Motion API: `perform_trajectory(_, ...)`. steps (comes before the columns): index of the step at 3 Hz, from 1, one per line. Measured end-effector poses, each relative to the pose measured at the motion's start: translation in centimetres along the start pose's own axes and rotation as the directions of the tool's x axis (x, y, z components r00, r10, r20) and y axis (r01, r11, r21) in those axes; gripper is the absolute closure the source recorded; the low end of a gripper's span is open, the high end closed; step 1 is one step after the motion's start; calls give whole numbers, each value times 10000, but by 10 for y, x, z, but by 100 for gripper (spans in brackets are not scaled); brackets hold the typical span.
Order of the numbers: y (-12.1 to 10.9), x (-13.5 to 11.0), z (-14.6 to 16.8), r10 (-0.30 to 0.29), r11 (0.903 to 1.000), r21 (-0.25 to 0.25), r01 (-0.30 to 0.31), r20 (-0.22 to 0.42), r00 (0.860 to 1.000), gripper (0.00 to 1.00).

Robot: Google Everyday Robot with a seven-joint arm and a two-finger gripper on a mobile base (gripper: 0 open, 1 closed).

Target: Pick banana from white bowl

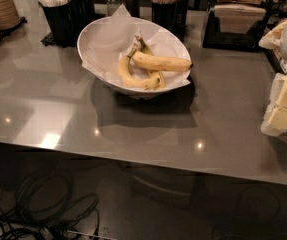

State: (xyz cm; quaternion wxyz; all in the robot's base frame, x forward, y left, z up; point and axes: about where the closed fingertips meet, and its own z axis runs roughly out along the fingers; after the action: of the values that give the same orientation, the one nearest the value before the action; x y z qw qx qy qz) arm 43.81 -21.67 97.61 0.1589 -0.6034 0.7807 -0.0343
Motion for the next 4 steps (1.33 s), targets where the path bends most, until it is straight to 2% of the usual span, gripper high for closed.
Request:
perform_trajectory(1,0,-1,-1,-24,10000,24,24,28,10000,0)
perform_trajectory(2,-22,-28,4,-6,10000,-76,14,1113,9938,0)
perform_trajectory(3,-63,-80,16,82,9988,-487,53,2728,9620,0)
perform_trajectory(4,-99,-133,29,-79,9960,-781,427,4008,9161,0)
